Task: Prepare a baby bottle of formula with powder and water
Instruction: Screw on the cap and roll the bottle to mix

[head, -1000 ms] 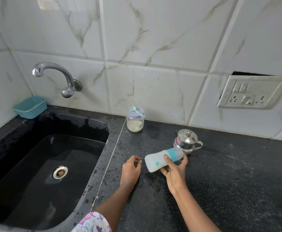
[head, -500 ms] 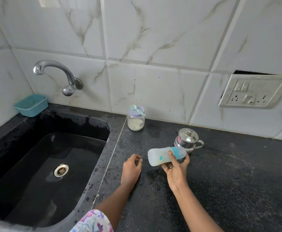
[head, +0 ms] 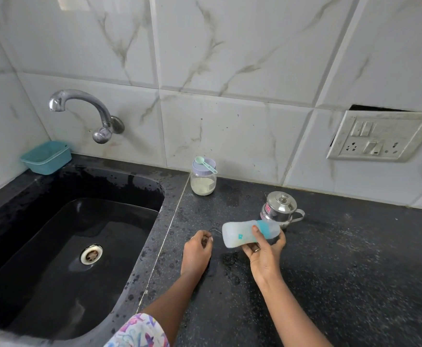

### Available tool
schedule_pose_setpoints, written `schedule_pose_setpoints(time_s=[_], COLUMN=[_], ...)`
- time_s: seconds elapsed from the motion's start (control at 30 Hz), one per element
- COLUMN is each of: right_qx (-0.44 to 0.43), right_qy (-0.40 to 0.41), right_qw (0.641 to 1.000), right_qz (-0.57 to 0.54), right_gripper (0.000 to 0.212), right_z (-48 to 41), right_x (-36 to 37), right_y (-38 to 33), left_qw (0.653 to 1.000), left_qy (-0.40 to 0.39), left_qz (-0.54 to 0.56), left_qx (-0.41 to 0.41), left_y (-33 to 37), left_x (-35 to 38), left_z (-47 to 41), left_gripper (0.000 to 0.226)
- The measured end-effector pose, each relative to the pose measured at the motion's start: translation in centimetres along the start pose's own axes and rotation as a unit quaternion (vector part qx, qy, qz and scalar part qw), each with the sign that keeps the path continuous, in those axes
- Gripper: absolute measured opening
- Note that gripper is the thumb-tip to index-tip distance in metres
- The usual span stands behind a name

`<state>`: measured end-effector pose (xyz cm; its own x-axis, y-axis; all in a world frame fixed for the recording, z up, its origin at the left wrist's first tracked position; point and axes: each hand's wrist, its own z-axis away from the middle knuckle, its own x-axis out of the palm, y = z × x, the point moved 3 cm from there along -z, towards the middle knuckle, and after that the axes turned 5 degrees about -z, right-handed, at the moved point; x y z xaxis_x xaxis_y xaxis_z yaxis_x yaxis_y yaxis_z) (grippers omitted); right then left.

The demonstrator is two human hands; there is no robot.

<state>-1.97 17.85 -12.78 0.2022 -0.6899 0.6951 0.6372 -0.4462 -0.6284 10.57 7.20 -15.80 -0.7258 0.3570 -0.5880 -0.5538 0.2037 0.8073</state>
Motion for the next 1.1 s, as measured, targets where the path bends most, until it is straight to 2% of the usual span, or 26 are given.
schedule_pose_setpoints(time_s=[0.17, 0.3, 0.43, 0.57, 0.7, 0.87, 1.0, 1.1], right_qx=[0.007, -0.002, 0.012, -0.003, 0.012, 0.0, 0.014, 0.0], right_qy=[-0.037, -0.002, -0.031, -0.009, -0.043, 0.0, -0.035, -0.001], right_qw=[0.998, 1.0, 0.999, 1.0, 0.998, 1.0, 0.998, 1.0], right_qz=[0.042, -0.013, 0.024, -0.003, 0.04, -0.013, 0.044, 0.005], right_gripper=[0.073, 0.065, 0.07, 0.065, 0.074, 0.065, 0.074, 0.065], right_z=[0.3, 0.18, 0.58, 0.41, 0.59, 0.12, 0.34, 0.03], right_x=[0.23, 0.11, 0.28, 0.28, 0.55, 0.24, 0.39, 0.04], right_y=[-0.33, -0.35, -0.09, -0.1, -0.18, -0.19, -0.33, -0.47], left_qw=[1.0, 1.0, 1.0, 1.0, 1.0, 1.0, 1.0, 1.0], left_qy=[0.003, 0.001, 0.004, 0.004, 0.005, 0.005, 0.003, 0.001], left_qz=[0.0, 0.001, 0.005, 0.006, 0.003, 0.009, 0.006, 0.011], left_qx=[0.003, -0.001, -0.004, -0.001, 0.0, -0.002, -0.001, -0.003], left_y=[-0.11, -0.08, -0.1, 0.03, -0.06, -0.03, -0.03, 0.02], left_x=[-0.06, -0.03, 0.0, -0.04, -0.02, -0.07, -0.07, -0.08], left_z=[0.01, 0.08, 0.01, 0.09, 0.02, 0.12, 0.07, 0.11], left_gripper=[0.014, 0.013, 0.013, 0.013, 0.013, 0.012, 0.012, 0.012])
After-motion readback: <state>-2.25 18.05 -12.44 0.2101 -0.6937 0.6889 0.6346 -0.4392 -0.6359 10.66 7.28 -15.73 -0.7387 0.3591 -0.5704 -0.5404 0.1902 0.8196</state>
